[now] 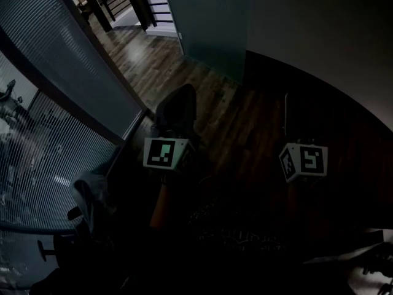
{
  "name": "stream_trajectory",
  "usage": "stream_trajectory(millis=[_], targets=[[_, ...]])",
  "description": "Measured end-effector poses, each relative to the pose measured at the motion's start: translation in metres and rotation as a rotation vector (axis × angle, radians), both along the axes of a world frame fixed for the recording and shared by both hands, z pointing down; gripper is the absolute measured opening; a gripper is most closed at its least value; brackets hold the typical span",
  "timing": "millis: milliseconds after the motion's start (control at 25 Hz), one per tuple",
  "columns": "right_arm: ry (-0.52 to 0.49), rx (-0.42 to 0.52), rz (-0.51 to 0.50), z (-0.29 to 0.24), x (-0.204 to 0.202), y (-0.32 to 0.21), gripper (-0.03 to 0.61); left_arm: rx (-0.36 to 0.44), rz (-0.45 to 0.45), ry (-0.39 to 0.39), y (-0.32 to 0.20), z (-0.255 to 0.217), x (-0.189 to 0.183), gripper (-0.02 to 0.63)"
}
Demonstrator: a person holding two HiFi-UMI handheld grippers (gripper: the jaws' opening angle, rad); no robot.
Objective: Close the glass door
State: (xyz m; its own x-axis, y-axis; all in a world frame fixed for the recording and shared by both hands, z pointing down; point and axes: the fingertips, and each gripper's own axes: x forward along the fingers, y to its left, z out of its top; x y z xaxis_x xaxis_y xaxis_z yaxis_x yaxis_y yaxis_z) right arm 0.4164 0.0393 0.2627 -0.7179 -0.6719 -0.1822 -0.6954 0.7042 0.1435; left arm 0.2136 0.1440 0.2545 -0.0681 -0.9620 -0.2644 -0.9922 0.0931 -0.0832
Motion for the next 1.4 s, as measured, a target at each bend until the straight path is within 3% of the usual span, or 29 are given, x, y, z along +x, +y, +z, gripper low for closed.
stream_trajectory(millis=[240,720,1400], targets=[[-0.002,-0.019,0.018,0.007,-0.021,-0.052,0.003,0.018,0.056,0.025,-0.05,0.003,-0.026,0.002],[-0.018,-0.012,0.08,-0.005,-0.075,-0.169,0.003,-0.022,0.179,0.005,-0.183,-0.003,-0.071,0.002],[-0.005,-0.029,0.039,0.0,-0.118,-0.31,0.003,-0.034,0.13,0.002,-0.32,-0.001,-0.106,0.002]])
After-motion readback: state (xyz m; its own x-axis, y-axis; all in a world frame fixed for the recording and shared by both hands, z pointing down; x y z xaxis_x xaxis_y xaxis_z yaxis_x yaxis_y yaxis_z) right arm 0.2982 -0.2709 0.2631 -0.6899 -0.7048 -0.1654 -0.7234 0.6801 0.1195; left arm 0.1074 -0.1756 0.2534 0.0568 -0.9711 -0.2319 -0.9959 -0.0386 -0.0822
